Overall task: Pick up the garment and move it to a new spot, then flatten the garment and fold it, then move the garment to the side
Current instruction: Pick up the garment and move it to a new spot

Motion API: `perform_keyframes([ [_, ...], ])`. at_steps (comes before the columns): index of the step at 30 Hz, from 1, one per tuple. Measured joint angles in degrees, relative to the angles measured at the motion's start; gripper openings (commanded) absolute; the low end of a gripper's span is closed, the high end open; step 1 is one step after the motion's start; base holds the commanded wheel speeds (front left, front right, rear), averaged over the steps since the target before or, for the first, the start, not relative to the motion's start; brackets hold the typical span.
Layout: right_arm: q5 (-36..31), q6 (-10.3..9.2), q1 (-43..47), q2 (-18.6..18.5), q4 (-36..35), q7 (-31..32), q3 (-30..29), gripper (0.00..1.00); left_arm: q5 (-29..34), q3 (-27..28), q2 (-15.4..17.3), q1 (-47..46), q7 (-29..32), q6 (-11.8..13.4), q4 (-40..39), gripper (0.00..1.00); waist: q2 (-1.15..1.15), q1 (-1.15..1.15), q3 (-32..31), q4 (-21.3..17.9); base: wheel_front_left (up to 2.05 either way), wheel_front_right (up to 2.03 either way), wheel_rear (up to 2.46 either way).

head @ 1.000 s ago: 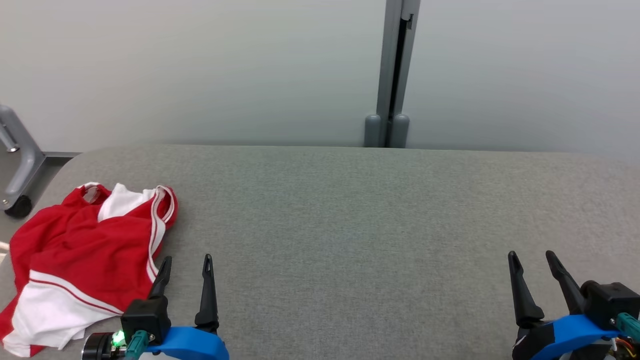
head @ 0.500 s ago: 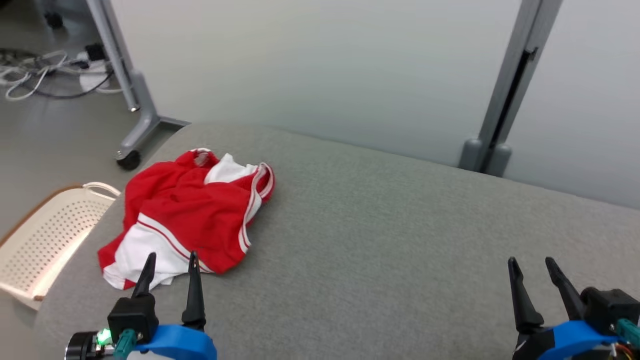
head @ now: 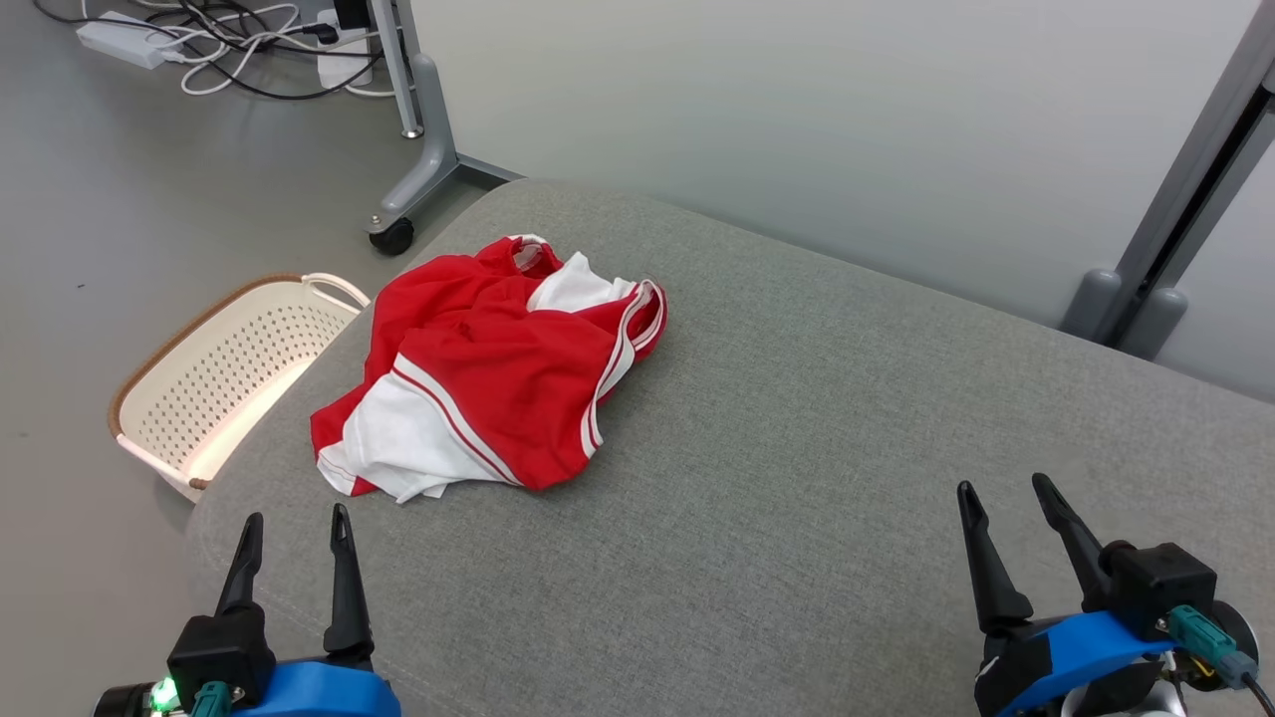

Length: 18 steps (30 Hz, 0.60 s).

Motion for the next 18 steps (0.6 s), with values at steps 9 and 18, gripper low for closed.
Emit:
perform_keyframes([
  [9, 0.6, -0.01, -1.1, 0.0, 1.5, -0.3, 0.9, 1.00, -0.8, 0.7, 0.8, 0.7, 0.1, 0.6, -1.3, 1.00, 0.00, 0.00, 0.6, 0.4, 0.00, 0.00, 0.00],
  [18, 1.6, 0.00, 0.4, 0.0, 1.2, -0.8, -0.8, 1.00, -2.9, 0.0, 3.8, -7.8, 7.1, -4.1, -0.9, 1.00, 0.00, -0.01, 0.6, 0.0, 0.00, 0.00, 0.00],
])
